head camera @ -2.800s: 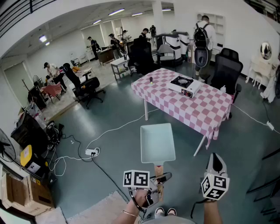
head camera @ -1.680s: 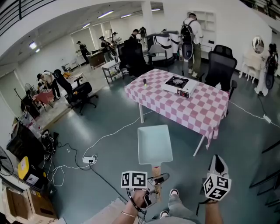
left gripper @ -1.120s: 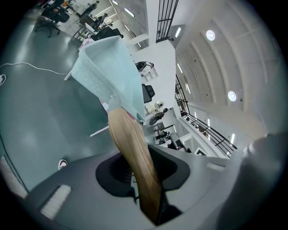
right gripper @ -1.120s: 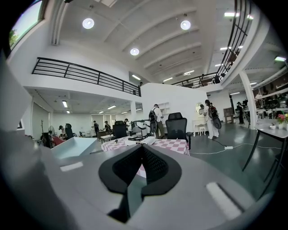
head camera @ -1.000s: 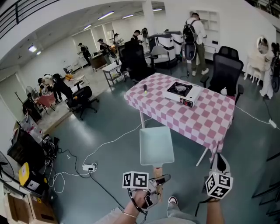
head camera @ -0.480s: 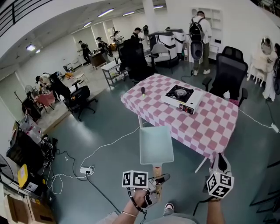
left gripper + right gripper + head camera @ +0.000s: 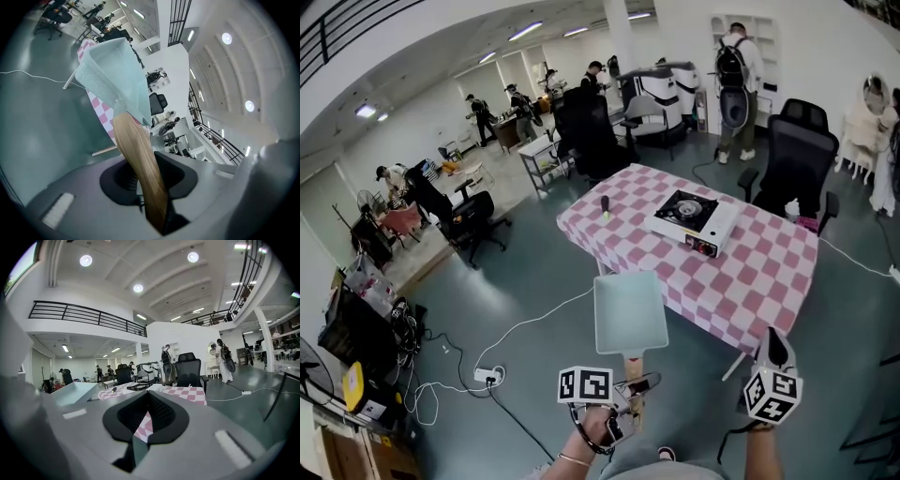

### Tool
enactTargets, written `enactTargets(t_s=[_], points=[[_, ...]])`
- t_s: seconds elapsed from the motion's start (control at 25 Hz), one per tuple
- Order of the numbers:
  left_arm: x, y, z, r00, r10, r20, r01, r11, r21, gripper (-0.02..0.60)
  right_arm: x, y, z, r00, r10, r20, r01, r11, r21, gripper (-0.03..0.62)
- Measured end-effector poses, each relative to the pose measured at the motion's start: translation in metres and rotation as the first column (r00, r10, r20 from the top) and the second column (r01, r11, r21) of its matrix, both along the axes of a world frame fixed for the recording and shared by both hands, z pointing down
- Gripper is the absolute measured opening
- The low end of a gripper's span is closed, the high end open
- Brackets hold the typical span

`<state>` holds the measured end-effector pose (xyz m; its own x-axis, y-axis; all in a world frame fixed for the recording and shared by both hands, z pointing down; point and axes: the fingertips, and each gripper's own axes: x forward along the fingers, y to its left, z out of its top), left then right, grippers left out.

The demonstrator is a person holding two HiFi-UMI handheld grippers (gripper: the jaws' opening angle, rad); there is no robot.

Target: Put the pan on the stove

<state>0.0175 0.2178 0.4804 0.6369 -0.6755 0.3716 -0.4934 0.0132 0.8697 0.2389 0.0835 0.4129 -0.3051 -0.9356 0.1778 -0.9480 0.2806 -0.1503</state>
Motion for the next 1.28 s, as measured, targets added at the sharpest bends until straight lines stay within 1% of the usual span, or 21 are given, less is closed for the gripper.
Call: enactTargets(t_s=[0.24, 0.4, 0.56, 0.8, 1.08, 1.28], points=[[-0.01, -0.03, 0.002, 1.0, 0.014, -0.007, -0.014, 1.0, -0.001, 0.089, -0.01, -0.023, 0.01, 1.0, 0.006, 0.002, -0.006, 1.0, -0.02, 0.01], [-0.021, -0.059, 0.004, 0.999, 0.035, -0.01, -0.035, 0.999, 0.01, 0.089, -0.015, -0.045, 0.014, 0.999, 0.032, -0.006, -0.032, 0.999, -0.018, 0.01], [-0.033, -0.103, 0.003, 0.997, 0.07, -0.017, -0.069, 0.997, 0.025, 0.089, -0.021, -0.079, 0.009, 0.997, 0.079, 0.005, -0.079, 0.997, 0.001, 0.009], [-0.061, -0.164, -0.005, 0.994, 0.111, -0.016, -0.11, 0.993, 0.037, 0.088, -0.047, -0.13, -0.004, 0.994, 0.111, -0.013, -0.111, 0.994, 0.015, 0.009], [-0.096, -0.238, -0.013, 0.989, 0.142, -0.04, -0.141, 0.989, 0.044, 0.089, -0.074, -0.19, -0.016, 0.987, 0.159, -0.038, -0.158, 0.987, 0.02, 0.009], [-0.123, -0.288, -0.018, 0.987, 0.155, -0.051, -0.152, 0.986, 0.062, 0.091, -0.092, -0.235, -0.03, 0.979, 0.194, -0.058, -0.192, 0.981, 0.04, 0.009]])
